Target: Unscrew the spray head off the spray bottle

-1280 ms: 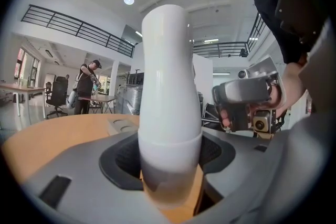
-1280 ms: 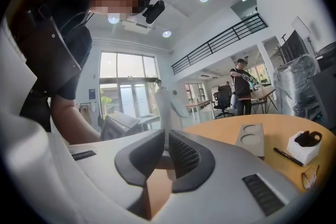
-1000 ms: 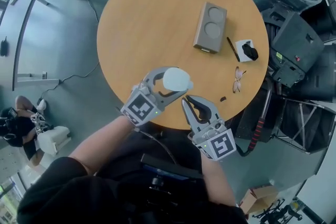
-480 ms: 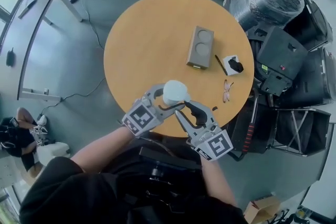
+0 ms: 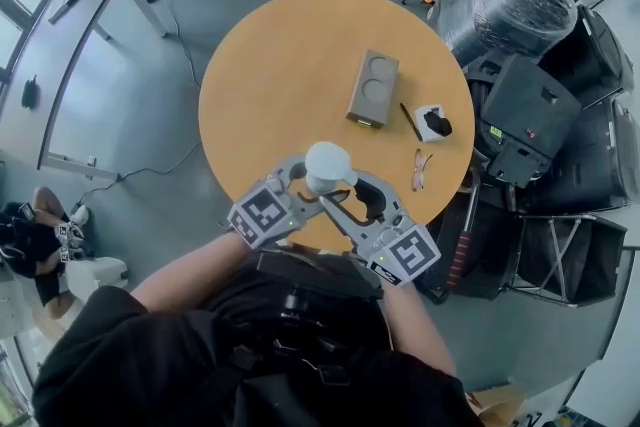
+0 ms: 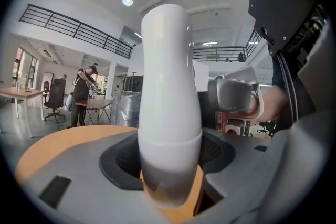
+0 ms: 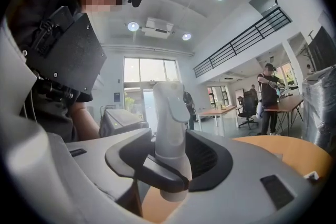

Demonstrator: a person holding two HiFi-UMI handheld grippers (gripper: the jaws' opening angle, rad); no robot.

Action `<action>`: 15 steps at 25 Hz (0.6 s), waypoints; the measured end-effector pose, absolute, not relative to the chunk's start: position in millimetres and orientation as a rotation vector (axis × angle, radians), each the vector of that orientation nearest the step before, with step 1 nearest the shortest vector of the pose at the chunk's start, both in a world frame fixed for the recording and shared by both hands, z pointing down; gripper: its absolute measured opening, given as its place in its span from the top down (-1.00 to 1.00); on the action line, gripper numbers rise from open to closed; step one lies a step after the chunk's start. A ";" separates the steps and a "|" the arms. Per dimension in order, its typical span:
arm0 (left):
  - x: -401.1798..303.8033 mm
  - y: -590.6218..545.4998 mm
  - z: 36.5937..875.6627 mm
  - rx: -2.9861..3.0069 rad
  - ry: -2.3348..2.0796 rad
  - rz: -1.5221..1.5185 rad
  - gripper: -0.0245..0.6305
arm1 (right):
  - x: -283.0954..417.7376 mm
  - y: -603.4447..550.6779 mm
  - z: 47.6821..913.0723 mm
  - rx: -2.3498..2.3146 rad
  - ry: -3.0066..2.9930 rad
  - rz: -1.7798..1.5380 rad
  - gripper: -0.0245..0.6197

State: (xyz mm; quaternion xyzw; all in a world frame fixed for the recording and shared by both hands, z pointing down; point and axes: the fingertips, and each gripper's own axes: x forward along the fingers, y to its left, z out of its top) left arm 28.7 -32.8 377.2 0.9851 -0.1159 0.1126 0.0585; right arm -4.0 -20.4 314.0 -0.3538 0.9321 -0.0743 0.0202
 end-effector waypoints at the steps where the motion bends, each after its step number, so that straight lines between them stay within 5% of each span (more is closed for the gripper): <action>1: 31.2 -29.2 375.7 2.985 -0.349 0.343 0.00 | -3.4 -18.4 311.8 -1.086 2.903 -0.229 0.30; 7: 49.2 -9.1 371.9 2.998 -0.367 0.364 0.00 | -2.8 -12.8 302.5 -0.998 2.955 -0.248 -0.05; 13: 63.6 7.0 365.3 3.022 -0.353 0.383 0.00 | -8.0 -16.1 292.0 -0.952 2.965 -0.211 -0.03; 15: 67.7 11.3 362.0 3.025 -0.336 0.372 0.01 | -7.5 -14.8 289.7 -0.930 2.976 -0.178 0.12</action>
